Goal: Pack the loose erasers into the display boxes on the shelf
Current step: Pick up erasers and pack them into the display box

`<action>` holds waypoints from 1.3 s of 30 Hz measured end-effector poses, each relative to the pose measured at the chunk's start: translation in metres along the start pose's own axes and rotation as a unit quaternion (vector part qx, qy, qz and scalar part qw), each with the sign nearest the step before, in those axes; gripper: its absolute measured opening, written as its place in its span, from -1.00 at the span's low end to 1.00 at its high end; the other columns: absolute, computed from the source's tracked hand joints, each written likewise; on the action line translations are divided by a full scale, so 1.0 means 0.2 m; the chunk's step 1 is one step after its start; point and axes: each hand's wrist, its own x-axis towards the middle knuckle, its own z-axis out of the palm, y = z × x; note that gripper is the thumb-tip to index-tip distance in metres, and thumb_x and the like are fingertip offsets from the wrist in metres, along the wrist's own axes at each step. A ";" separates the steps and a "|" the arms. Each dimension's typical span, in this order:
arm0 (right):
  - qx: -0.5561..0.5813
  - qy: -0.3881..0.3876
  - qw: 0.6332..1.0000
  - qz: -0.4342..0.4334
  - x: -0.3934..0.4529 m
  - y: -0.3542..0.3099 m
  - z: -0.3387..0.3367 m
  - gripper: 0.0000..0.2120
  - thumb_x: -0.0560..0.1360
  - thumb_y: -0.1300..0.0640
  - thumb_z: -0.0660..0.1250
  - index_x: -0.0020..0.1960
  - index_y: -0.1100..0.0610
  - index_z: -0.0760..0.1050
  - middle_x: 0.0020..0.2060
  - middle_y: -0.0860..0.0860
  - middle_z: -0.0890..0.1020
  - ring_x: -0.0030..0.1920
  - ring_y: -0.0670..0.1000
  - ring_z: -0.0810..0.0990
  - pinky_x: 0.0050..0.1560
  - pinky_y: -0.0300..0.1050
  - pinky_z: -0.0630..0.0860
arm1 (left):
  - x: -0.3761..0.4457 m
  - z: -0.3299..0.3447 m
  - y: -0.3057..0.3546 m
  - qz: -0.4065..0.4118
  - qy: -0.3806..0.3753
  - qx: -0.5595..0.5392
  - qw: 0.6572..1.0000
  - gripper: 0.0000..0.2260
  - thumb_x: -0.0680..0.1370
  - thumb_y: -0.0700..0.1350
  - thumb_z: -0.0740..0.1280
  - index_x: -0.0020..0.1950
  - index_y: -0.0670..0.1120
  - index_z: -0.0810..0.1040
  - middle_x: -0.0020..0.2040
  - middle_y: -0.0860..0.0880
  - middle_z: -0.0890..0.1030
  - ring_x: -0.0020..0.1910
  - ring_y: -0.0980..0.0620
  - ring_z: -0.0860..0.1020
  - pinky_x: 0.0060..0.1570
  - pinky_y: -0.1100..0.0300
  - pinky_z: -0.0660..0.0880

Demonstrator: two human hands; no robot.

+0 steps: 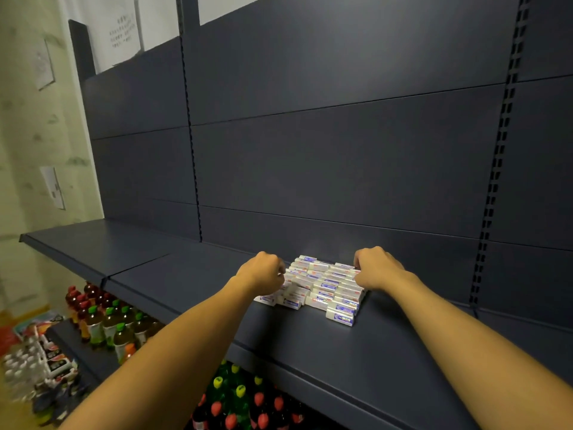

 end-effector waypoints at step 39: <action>0.125 0.144 0.981 -0.037 -0.15 0.09 0.38 -0.88 0.52 -0.07 0.44 0.01 -0.07 0.64 -0.15 -0.21 0.58 -0.14 -0.21 0.56 -0.14 -0.24 0.49 | 0.34 0.38 0.09 0.256 0.090 -0.139 0.952 -0.82 0.62 -0.02 0.37 0.19 0.05 0.70 0.13 0.11 0.56 0.22 0.06 0.44 -0.07 0.21 0.31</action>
